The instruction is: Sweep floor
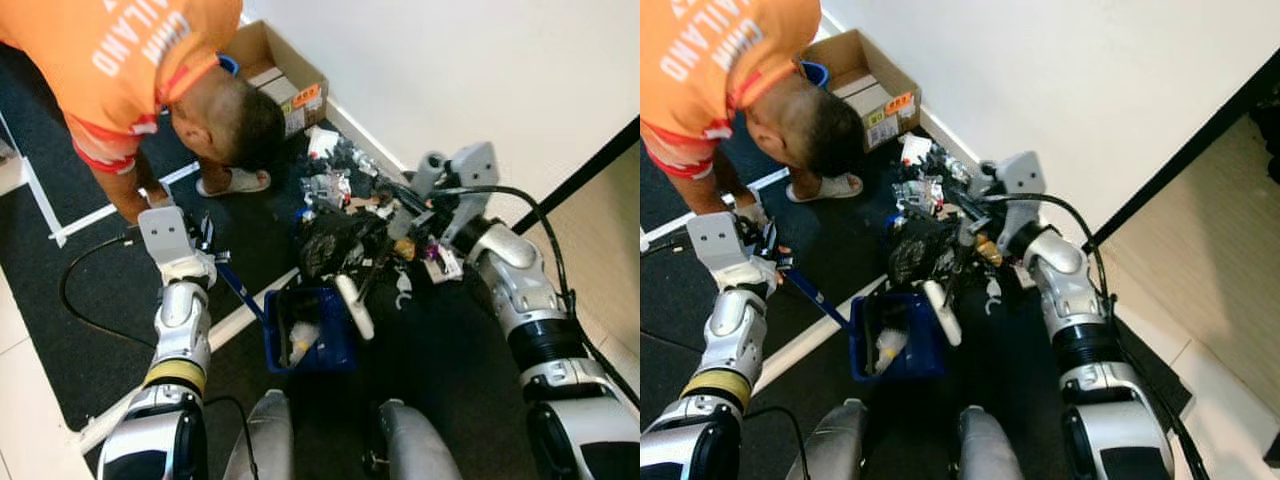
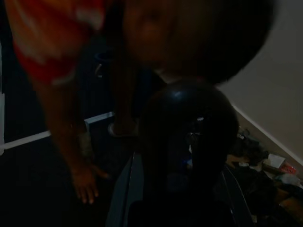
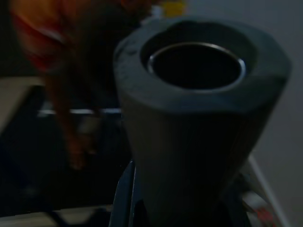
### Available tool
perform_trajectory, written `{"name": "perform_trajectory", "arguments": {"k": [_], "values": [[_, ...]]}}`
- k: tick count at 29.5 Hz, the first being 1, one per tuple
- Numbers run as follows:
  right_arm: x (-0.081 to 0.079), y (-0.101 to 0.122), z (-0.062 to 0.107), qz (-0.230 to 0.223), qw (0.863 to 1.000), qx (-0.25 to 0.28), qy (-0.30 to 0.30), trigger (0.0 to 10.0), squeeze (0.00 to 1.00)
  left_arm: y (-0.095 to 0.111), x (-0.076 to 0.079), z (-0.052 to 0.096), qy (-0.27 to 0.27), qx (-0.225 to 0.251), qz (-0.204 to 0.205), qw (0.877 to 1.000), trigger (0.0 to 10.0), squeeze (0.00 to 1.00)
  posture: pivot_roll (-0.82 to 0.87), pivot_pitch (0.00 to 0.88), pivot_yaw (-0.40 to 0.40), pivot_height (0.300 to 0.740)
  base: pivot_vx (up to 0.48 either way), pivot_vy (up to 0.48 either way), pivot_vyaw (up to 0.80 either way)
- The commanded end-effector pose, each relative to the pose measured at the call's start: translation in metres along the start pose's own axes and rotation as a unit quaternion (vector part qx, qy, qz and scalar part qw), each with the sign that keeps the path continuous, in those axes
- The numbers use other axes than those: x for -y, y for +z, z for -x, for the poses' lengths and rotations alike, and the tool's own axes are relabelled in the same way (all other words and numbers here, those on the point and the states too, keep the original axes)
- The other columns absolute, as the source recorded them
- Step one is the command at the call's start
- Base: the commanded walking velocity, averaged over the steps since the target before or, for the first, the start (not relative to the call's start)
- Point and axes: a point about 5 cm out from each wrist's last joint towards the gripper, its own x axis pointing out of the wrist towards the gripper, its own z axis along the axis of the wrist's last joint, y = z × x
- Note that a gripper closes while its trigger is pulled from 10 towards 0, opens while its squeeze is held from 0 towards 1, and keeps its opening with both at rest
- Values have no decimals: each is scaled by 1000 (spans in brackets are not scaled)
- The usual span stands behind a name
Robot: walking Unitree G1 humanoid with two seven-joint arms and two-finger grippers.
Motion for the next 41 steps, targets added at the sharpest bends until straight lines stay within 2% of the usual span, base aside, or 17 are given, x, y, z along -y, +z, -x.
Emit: {"name": "perform_trajectory", "arguments": {"k": [1, 10, 13, 22, 37, 41], "values": [[13, 6, 3, 13, 999, 10, -38, 10000, 0, -6, -8, 4, 13, -17, 3, 1000, 10000, 0, 152, 62, -66, 740, 0, 0, 0], [17, 2, 4, 12, 998, -2, -57, 10000, 0, -3, -14, 2, 20, -13, 1, 1000, 10000, 0, 153, 53, -68, 740, 0, 0, 0], [12, -7, 4, 12, 998, -18, -52, 10000, 0, -1, -18, 0, 28, -13, 2, 1000, 10000, 0, 157, 29, -76, 740, 0, 0, 0], [10, -12, 1, 13, 998, -28, -58, 10000, 0, -5, -21, 2, 32, -21, 6, 999, 10000, 0, 158, 19, -71, 740, 0, 0, 0], [12, -19, 3, 8, 996, -40, -76, 10000, 0, -16, -12, 5, 23, -47, 22, 998, 10000, 0, 155, 12, -71, 740, 0, 0, 0], [11, -38, 10, 0, 993, -78, -93, 10000, 0, -26, -9, 10, 18, -70, 25, 997, 10000, 0, 153, 9, -71, 740, 0, 0, 0]]}}
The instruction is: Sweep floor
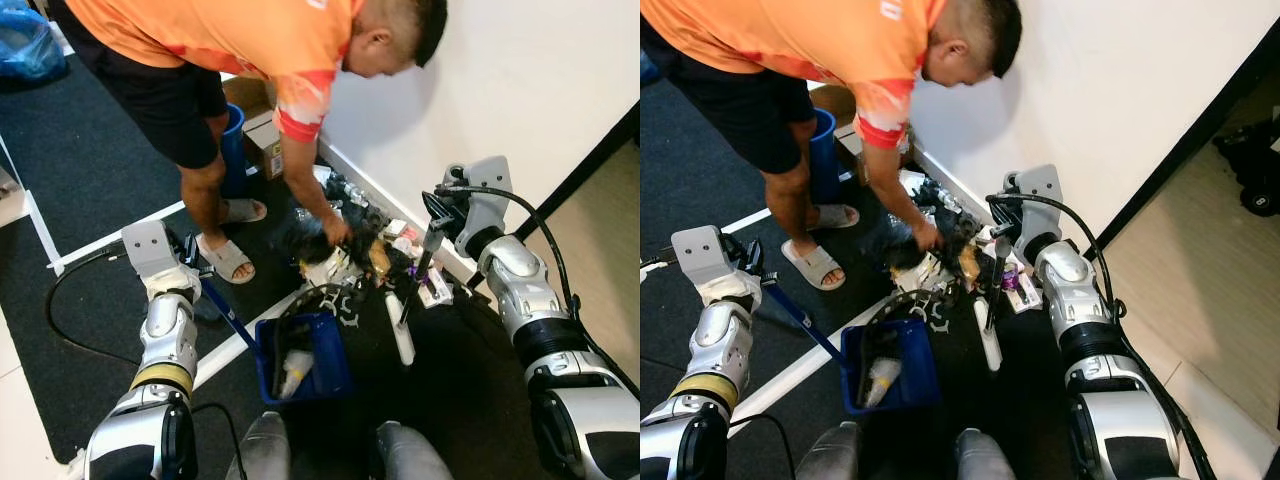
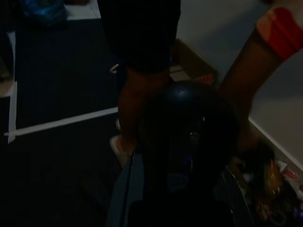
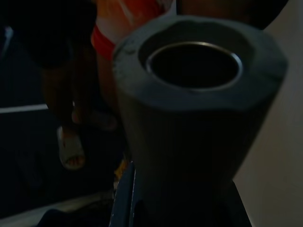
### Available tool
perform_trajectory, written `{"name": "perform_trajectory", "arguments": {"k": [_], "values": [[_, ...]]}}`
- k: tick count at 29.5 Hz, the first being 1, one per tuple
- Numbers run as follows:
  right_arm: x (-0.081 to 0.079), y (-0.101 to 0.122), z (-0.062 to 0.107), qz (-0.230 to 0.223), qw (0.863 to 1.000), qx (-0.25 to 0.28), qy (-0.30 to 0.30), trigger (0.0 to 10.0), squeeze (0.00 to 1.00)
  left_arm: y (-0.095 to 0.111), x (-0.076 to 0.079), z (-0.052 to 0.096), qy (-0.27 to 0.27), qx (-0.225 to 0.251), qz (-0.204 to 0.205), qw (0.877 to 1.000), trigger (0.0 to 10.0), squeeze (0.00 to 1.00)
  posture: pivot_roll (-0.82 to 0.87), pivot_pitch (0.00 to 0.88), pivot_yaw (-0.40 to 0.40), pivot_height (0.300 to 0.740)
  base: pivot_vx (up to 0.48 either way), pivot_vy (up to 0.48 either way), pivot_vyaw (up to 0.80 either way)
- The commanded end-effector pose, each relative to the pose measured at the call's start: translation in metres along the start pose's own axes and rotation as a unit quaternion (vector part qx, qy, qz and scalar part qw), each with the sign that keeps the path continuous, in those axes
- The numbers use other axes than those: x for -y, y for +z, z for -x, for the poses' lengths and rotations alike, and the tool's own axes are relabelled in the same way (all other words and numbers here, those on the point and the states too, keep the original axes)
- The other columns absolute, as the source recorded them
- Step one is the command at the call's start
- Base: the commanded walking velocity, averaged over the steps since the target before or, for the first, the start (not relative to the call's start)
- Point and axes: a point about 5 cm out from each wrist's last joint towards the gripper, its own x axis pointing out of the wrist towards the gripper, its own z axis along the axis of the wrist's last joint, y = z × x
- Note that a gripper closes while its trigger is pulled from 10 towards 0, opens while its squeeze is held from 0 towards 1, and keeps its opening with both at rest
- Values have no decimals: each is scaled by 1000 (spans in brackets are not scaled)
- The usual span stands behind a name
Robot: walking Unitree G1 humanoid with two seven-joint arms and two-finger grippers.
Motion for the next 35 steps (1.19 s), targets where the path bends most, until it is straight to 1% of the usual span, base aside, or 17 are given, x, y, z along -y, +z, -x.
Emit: {"name": "perform_trajectory", "arguments": {"k": [1, 6, 10, 16, 21, 29, 35], "values": [[3, -7, 3, 6, 1000, -11, -14, 10000, 0, -7, 10, 1, -16, -15, 9, 1000, 10000, 0, 153, 9, -71, 740, 0, 0, 0], [4, -22, 8, 6, 998, -48, -29, 10000, 0, -15, 7, 5, -17, -34, 2, 999, 10000, 0, 147, 8, -69, 740, 0, 0, 0], [4, -26, 10, 6, 998, -56, -32, 10000, 0, -19, 5, 8, -17, -45, -4, 999, 10000, 0, 143, 7, -65, 740, 0, 0, 0], [-1, -32, 10, 6, 997, -65, -30, 10000, 0, -34, -2, 17, -5, -79, -18, 997, 10000, 0, 142, 9, -66, 740, 0, 0, 0], [-3, -34, 10, 8, 997, -70, -26, 10000, 0, -43, -7, 24, 2, -98, -26, 995, 10000, 0, 139, 13, -66, 740, 0, 0, 0], [-13, -38, 10, 7, 998, -69, -4, 10000, 0, -46, -10, 27, 9, -105, -28, 994, 10000, 0, 139, 19, -65, 740, 0, 0, 0], [-14, -44, 12, -2, 997, -80, -7, 10000, 0, -47, -11, 28, 18, -107, -22, 994, 10000, 0, 139, 20, -64, 740, 0, 0, 0]]}}
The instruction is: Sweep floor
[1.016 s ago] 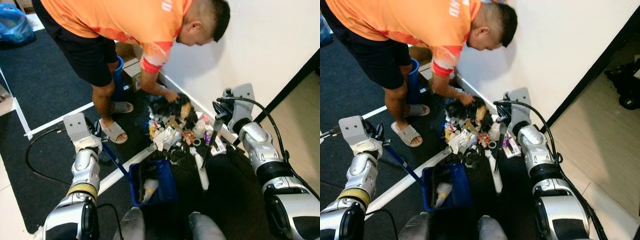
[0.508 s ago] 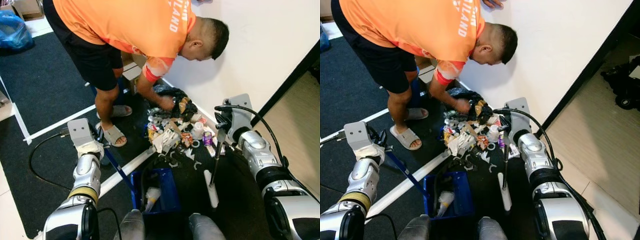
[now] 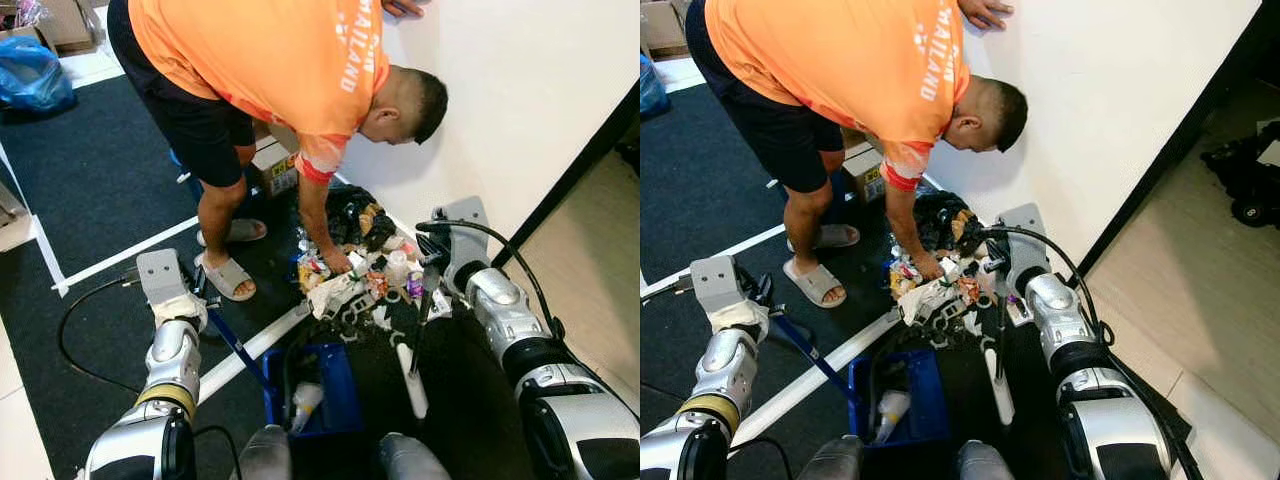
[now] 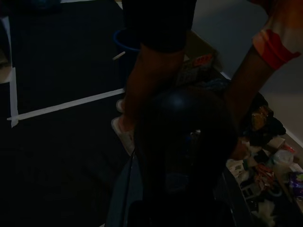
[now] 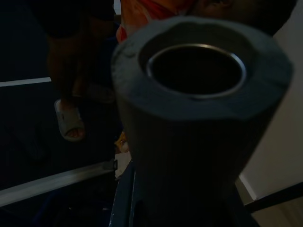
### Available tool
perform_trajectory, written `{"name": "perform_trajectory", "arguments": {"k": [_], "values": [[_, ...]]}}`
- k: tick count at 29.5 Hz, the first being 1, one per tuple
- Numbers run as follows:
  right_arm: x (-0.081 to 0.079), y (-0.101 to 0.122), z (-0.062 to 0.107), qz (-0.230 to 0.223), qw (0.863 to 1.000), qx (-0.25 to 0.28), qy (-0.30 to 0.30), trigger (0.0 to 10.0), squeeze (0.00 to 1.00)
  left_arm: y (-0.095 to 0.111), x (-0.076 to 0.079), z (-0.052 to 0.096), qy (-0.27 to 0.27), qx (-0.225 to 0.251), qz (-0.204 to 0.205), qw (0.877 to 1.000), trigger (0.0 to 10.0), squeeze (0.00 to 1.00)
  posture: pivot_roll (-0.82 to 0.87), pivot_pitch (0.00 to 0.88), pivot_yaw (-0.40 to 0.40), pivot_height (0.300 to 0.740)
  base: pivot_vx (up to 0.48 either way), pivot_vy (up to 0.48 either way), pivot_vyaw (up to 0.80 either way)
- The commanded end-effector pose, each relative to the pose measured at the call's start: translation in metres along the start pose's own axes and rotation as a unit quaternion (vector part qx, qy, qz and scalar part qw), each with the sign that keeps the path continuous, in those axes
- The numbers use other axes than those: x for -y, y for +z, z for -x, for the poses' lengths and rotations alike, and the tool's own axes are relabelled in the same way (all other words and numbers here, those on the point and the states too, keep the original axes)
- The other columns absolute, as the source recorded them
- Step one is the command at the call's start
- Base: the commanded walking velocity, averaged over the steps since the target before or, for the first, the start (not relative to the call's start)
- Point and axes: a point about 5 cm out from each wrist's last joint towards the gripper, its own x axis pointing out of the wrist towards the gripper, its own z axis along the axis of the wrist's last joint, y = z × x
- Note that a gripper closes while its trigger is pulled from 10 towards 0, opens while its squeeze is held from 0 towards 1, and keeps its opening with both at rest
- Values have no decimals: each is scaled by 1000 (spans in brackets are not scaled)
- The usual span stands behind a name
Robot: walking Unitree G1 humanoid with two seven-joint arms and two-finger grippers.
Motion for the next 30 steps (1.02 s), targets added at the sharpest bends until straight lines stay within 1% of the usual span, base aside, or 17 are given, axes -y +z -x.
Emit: {"name": "perform_trajectory", "arguments": {"k": [1, 6, 9, 16, 21, 24, 30], "values": [[2, -3, 2, 0, 1000, -1, -5, 10000, 0, -17, -4, 8, 8, -41, -6, 999, 10000, 0, 142, 23, -68, 740, 0, 0, 0], [1, -6, 3, -4, 1000, -4, -7, 10000, 0, -16, -1, 7, 4, -38, -4, 999, 10000, 0, 141, 24, -67, 740, 0, 0, 0], [0, -6, 3, -5, 1000, -5, -5, 10000, 0, -19, 2, 8, -2, -44, -7, 999, 10000, 0, 141, 27, -66, 740, 0, 0, 0], [2, -10, 5, -14, 1000, -9, -10, 10000, 0, -22, 3, 9, -3, -53, -8, 999, 10000, 0, 135, 21, -61, 740, 0, 0, 0], [3, -12, 5, -15, 1000, -10, -18, 10000, 0, -22, 4, 8, -5, -54, -9, 998, 10000, 0, 133, 19, -57, 740, 0, 0, 536], [4, -12, 6, -25, 999, -10, -22, 10000, 0, -23, 5, 8, -9, -58, -11, 998, 10000, 0, 133, 19, -57, 740, 0, 0, 0], [4, -16, 7, -23, 999, -19, -25, 10000, 0, -31, 8, 13, -16, -76, -15, 997, 10000, 0, 128, 17, -54, 740, 0, 0, 0]]}}
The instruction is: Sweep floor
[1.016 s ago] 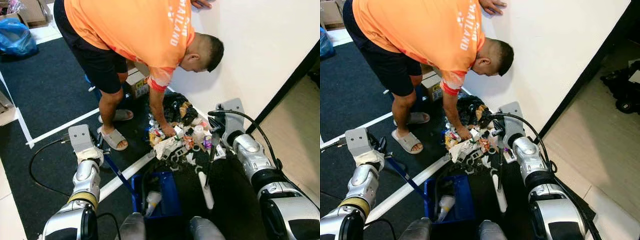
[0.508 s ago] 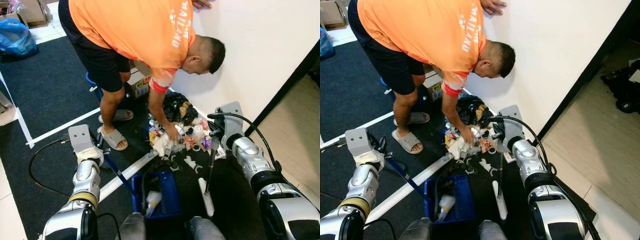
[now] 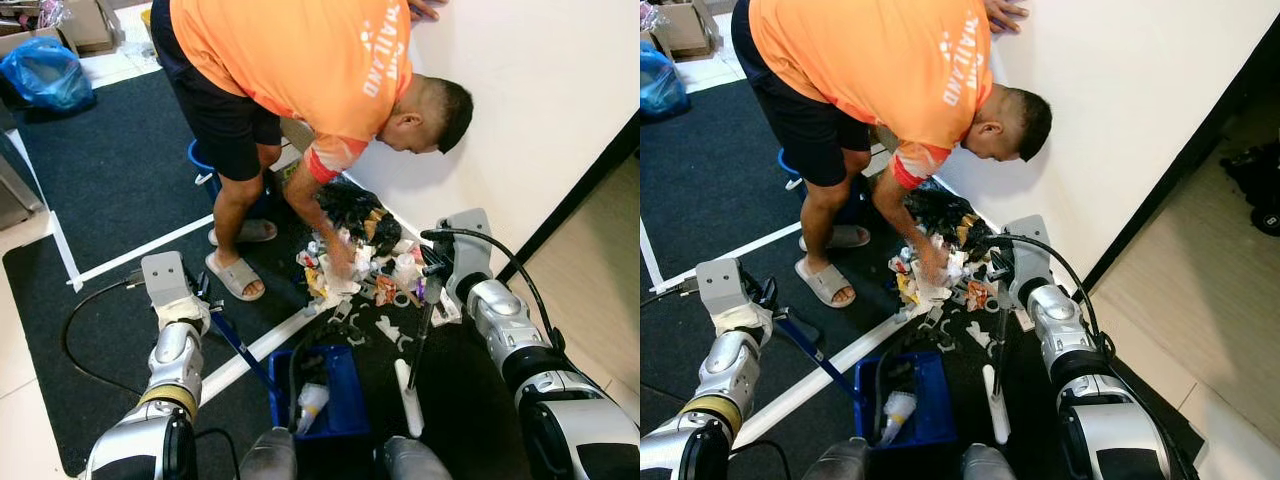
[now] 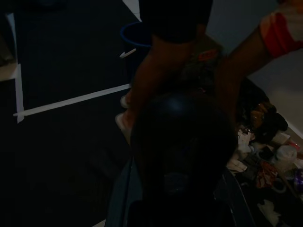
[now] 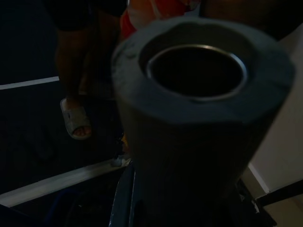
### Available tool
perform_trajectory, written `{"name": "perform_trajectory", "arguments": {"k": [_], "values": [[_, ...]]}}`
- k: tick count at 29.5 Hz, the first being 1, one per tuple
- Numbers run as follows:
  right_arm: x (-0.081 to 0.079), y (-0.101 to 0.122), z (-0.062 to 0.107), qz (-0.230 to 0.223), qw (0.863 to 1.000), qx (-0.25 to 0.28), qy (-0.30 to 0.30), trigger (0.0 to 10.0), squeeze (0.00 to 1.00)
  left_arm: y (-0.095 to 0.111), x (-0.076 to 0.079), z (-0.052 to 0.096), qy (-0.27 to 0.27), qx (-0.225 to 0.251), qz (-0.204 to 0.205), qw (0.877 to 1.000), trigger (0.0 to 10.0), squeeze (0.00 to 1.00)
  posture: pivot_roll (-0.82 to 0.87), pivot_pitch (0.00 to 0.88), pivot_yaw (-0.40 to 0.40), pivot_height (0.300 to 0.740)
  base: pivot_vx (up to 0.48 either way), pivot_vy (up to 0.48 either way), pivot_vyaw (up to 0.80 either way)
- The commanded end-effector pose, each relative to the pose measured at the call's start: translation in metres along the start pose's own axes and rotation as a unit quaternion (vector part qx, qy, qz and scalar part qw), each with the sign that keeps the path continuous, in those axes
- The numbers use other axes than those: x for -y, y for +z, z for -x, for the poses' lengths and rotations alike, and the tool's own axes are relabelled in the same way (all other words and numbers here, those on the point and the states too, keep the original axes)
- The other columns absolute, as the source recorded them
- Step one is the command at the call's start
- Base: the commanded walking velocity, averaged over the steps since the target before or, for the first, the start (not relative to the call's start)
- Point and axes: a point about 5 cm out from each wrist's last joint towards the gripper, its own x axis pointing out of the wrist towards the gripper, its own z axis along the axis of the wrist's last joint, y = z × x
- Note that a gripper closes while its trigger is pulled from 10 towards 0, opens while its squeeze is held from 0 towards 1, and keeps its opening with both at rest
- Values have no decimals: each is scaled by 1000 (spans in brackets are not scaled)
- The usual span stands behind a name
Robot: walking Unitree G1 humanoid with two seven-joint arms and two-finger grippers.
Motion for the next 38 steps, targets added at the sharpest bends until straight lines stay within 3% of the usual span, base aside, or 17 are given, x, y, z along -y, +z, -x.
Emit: {"name": "perform_trajectory", "arguments": {"k": [1, 7, 15, 19, 28, 38], "values": [[2, -3, 1, 2, 1000, -6, -8, 10000, 0, -26, 1, 11, -4, -62, -13, 998, 10000, 0, 128, 17, -54, 740, 0, 0, 0], [2, -12, 4, 1, 1000, -25, -10, 10000, 0, -34, 0, 15, -5, -78, -16, 997, 10000, 0, 126, 7, -61, 740, 0, 0, 0], [4, -51, 22, -21, 994, -101, -42, 10000, 0, -46, 0, 22, -11, -112, -27, 993, 10000, 0, 134, 0, -68, 740, 0, 0, 0], [4, -60, 27, -38, 992, -111, -51, 10000, 0, -54, 1, 26, -21, -131, -39, 990, 10000, 0, 136, 0, -63, 740, 0, 0, 0], [1, -79, 38, -72, 986, -135, -72, 10000, 0, -68, 8, 34, -53, -168, -91, 980, 10000, 0, 136, 5, -53, 740, 0, 0, 0], [-3, -83, 40, -80, 985, -137, -72, 10000, 0, -65, 15, 30, -64, -168, -149, 972, 10000, 0, 133, 21, -47, 740, 0, 0, 0]]}}
